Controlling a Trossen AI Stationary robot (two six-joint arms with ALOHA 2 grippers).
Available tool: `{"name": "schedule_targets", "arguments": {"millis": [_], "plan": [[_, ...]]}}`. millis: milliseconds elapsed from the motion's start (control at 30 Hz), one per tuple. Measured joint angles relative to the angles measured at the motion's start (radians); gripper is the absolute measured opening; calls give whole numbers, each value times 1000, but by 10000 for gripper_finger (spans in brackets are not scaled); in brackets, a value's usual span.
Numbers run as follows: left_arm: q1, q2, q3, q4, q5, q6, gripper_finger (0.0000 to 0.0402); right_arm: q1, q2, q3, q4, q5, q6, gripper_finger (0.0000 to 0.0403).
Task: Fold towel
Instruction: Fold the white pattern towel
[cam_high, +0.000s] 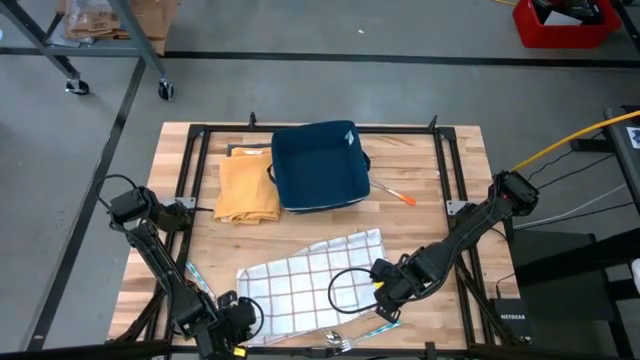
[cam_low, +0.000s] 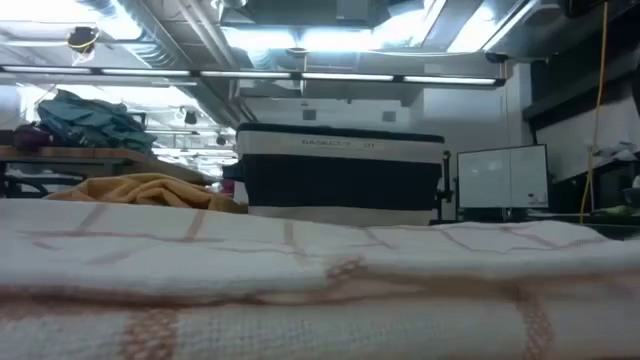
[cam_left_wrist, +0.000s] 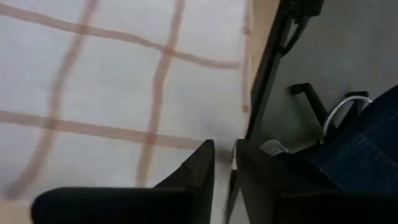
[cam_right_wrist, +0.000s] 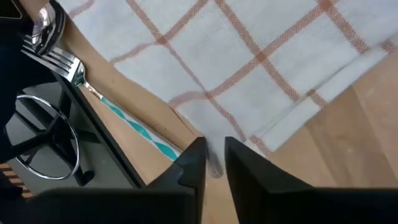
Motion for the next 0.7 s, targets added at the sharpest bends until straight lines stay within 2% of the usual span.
{"name": "schedule_targets", "arguments": {"millis": [167, 300, 433, 700], "plan": [[0, 32, 0, 64, 13, 3, 99, 0, 0, 0, 2, 0, 56, 102], [8, 36, 0, 44, 10, 3, 116, 0, 1, 0, 73, 0, 70, 122], [29, 36, 0, 1, -20, 4, 111, 0, 23, 1, 147, 42, 70, 121], [71, 40, 0, -130, -34, 31, 87, 0, 155, 1, 147, 80, 76, 95]]}}
